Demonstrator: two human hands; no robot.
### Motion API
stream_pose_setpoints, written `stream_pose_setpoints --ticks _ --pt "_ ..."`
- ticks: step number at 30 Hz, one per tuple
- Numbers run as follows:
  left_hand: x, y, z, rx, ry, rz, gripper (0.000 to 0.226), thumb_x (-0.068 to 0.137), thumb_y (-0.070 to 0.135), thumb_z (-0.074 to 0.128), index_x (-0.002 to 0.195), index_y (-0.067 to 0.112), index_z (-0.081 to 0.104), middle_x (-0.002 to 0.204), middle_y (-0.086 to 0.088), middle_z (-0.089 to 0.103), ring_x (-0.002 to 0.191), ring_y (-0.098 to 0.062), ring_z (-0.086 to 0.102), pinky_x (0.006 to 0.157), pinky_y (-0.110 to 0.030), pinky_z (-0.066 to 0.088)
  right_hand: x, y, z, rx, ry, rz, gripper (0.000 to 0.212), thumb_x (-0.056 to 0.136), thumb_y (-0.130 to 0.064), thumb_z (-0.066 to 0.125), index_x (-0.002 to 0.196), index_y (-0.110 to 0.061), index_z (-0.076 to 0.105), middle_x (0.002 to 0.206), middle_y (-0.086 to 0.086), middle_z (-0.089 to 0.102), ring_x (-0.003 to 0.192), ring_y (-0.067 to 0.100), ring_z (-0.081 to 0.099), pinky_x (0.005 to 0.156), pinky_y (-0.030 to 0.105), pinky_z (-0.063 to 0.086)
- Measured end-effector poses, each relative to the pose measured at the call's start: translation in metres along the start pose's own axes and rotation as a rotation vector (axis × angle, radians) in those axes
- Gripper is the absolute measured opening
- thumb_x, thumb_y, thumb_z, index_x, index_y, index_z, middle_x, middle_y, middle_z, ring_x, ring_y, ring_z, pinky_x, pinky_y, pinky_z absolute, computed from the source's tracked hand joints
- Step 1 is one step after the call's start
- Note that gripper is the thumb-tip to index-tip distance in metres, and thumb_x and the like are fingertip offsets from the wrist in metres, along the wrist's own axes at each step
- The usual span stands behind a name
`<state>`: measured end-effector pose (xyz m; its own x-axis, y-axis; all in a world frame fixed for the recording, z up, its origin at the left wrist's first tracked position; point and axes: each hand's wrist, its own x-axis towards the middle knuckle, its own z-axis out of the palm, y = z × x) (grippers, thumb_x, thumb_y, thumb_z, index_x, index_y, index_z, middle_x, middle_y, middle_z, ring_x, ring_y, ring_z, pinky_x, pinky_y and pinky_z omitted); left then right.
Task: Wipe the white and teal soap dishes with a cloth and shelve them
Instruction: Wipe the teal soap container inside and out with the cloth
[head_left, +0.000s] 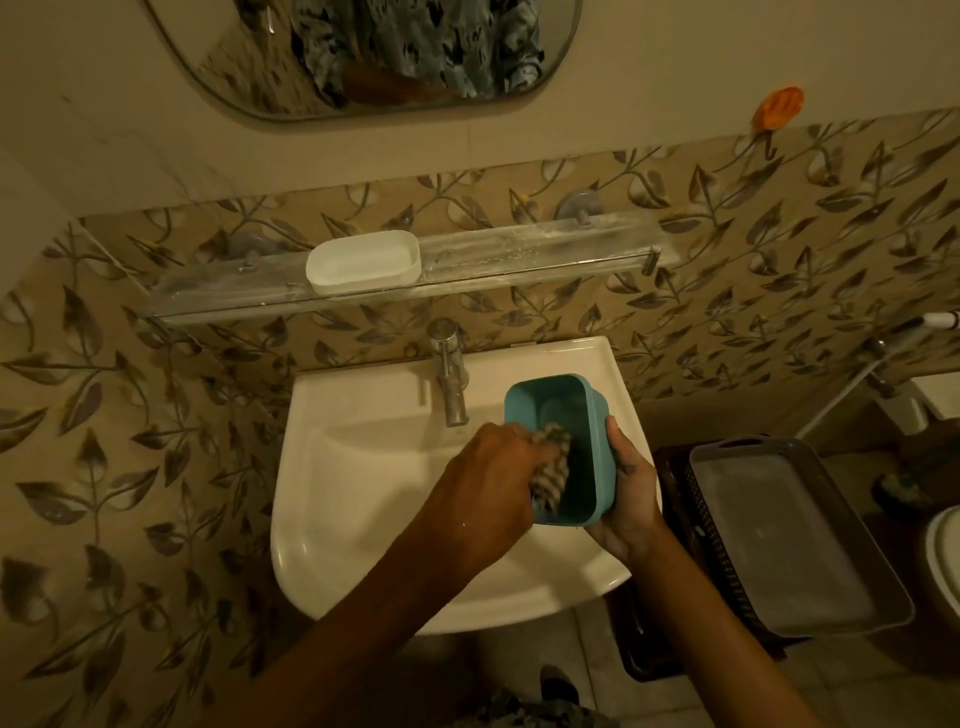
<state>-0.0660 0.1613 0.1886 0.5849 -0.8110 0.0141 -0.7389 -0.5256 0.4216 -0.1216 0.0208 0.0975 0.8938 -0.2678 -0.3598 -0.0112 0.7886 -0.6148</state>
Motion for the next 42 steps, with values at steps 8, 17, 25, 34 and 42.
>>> stream_pose_setpoints --ticks 8,17,25,34,42 --pt "0.021 0.024 0.025 -0.388 0.168 -0.233 0.032 0.085 0.004 0.056 0.115 0.011 0.061 0.112 -0.008 0.065 0.103 -0.020 0.062 0.084 -0.034 0.056 -0.003 0.010 0.007 0.041 0.011 0.037 0.052 0.086 -0.045 0.048 0.119 -0.009 0.066 0.109 0.018 0.069 0.095 0.027 0.069 0.080 0.035 0.059" --pt "0.018 -0.008 0.030 0.006 -0.354 0.142 0.042 0.081 -0.002 0.061 0.118 0.019 0.064 0.126 -0.007 0.051 0.110 -0.023 0.053 0.088 -0.037 0.050 -0.004 0.002 -0.010 0.016 0.080 0.088 0.063 0.084 -0.050 0.052 0.130 -0.006 0.057 0.123 0.024 0.063 0.111 0.036 0.062 0.088 0.045 0.056" --pt "0.033 0.008 0.029 0.253 -0.121 -0.015 0.052 0.081 0.014 0.067 0.129 0.012 0.049 0.138 -0.013 0.038 0.119 -0.030 0.037 0.090 -0.038 0.049 0.002 -0.004 -0.002 -0.038 0.081 0.043 0.053 0.084 -0.048 0.052 0.120 -0.012 0.066 0.120 0.024 0.061 0.110 0.036 0.056 0.098 0.049 0.043" --pt "0.035 0.009 0.011 -0.051 -0.574 -0.079 0.042 0.081 0.007 0.063 0.121 0.009 0.053 0.111 -0.013 0.059 0.072 -0.015 0.054 0.056 -0.025 0.044 0.000 0.013 -0.013 -0.029 0.114 0.043 0.046 0.080 -0.049 0.052 0.097 -0.014 0.078 0.100 0.017 0.073 0.088 0.027 0.071 0.073 0.035 0.060" --pt "0.038 -0.031 -0.017 -0.649 -0.643 -0.031 0.039 0.078 -0.010 0.049 0.102 0.012 0.070 0.108 -0.003 0.069 0.101 -0.012 0.064 0.088 -0.027 0.053 0.005 0.015 -0.006 0.041 0.059 0.044 0.052 0.086 -0.048 0.044 0.112 -0.012 0.072 0.110 0.018 0.071 0.097 0.028 0.070 0.075 0.036 0.059"
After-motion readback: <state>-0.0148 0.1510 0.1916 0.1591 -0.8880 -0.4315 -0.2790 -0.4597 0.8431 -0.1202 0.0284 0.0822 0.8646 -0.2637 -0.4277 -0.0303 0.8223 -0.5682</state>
